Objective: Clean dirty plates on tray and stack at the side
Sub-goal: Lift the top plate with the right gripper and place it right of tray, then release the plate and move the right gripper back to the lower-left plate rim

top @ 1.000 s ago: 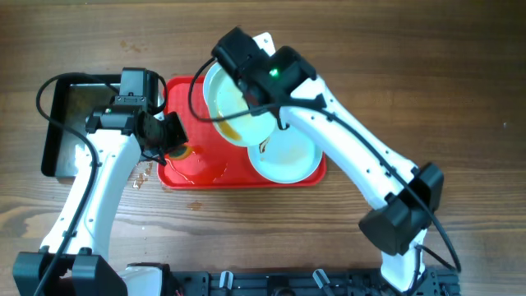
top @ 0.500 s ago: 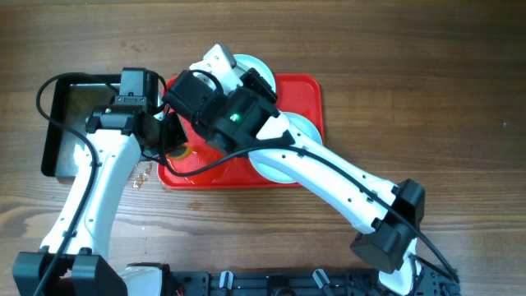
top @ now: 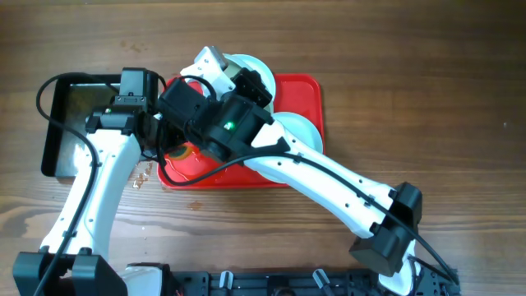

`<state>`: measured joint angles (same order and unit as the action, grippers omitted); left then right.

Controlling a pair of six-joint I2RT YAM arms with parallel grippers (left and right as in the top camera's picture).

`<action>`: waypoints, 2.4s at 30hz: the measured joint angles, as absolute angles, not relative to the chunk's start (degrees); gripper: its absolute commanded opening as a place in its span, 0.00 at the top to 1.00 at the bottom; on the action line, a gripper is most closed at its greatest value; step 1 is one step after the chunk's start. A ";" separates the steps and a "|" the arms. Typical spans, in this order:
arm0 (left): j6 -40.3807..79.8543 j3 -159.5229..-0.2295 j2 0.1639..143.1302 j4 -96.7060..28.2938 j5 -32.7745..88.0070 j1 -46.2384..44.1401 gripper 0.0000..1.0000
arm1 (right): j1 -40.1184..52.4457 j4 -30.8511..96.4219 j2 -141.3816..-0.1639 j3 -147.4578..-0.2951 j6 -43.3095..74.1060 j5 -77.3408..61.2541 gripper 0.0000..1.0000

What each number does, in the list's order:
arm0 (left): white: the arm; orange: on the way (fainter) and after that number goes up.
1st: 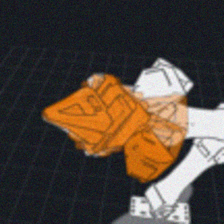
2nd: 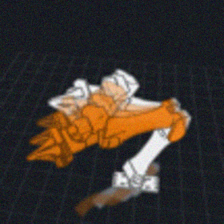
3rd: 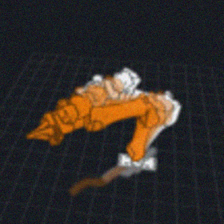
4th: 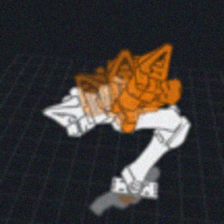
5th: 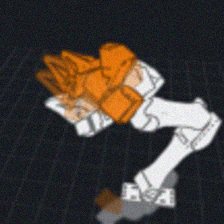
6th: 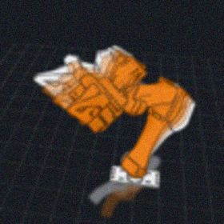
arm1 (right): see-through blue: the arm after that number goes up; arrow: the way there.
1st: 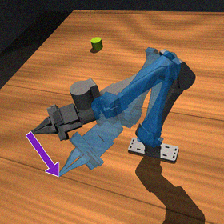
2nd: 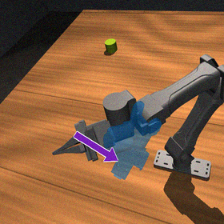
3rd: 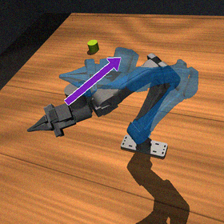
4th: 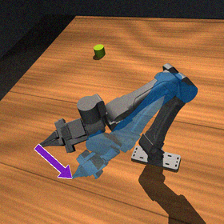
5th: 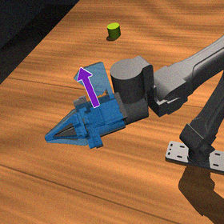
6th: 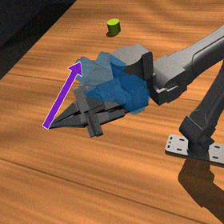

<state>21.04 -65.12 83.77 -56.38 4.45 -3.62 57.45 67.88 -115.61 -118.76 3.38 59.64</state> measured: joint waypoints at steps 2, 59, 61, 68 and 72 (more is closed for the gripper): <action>21.04 -65.12 83.77 -56.36 4.45 -3.62 0.96 | 57.45 67.88 -115.61 -118.76 3.90 59.66 0.96; 20.64 -65.10 83.77 -54.17 4.47 -3.62 0.96 | -18.11 67.96 -115.59 -89.97 14.39 -16.10 0.54; 20.62 -65.10 83.77 -53.84 4.47 -3.62 0.96 | -17.82 71.29 -115.59 -93.67 12.80 -19.97 0.51; 20.64 -65.10 83.77 -52.82 4.47 -3.62 0.96 | -7.79 73.10 -115.55 -106.10 8.67 -25.96 0.09; 20.62 -65.10 83.77 -52.64 4.67 -3.62 0.96 | 6.11 63.79 -115.52 -106.41 10.59 -26.20 0.11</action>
